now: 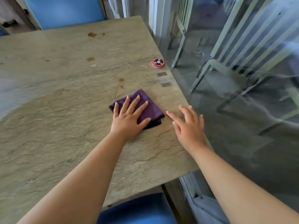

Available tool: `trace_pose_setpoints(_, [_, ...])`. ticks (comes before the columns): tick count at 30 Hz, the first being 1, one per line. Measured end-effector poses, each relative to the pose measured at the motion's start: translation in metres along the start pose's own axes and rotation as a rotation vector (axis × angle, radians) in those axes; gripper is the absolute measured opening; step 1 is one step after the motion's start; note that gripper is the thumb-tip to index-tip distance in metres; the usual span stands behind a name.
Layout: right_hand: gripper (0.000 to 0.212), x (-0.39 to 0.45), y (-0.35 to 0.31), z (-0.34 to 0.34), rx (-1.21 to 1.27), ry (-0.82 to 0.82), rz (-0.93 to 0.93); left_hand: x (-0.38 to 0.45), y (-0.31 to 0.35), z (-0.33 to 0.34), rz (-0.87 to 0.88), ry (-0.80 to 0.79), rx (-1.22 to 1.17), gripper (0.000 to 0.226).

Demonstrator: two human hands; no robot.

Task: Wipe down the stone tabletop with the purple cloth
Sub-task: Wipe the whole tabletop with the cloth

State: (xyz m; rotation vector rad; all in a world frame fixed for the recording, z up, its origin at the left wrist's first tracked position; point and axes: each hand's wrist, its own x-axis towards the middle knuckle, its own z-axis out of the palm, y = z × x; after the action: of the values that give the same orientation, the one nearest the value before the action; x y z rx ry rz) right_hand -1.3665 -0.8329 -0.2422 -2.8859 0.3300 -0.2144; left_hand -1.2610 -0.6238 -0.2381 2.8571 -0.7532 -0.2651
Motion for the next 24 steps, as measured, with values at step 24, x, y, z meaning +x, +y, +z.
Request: trace_pose_setpoints(24, [0.031,-0.038,0.022,-0.028,0.762,0.153,0.6,0.01,0.121,0.024,0.314,-0.061,0.079,0.059])
